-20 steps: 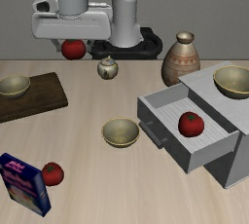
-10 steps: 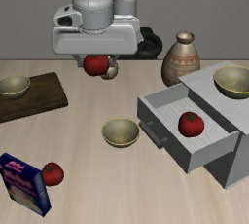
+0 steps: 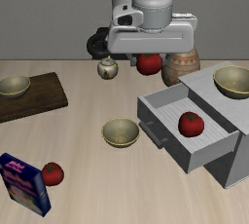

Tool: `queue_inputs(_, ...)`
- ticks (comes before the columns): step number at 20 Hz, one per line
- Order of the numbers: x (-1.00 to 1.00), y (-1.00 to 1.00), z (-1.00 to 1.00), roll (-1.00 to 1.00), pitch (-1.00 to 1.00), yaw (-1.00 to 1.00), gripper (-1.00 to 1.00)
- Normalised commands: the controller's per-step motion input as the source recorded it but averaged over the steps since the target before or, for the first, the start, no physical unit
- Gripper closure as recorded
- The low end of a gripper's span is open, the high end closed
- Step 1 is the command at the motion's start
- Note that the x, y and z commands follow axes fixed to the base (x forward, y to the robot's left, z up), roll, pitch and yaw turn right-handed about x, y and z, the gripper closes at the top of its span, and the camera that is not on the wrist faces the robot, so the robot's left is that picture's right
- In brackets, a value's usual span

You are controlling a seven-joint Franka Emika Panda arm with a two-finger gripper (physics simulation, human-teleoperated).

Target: Pick the tomato next to the cutting board and place it on the porcelain bowl at the top of the cabinet

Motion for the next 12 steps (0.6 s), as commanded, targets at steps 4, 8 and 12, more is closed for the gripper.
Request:
queue_inputs(4,0.0,1.0,0.25,0.0,0.0,0.0,1.0)
queue_inputs(8,0.0,0.5,0.5,0.0,0.0,0.0,1.0)
queue_inputs(12,0.0,1.0,0.0,0.0,0.0,0.0,1.0)
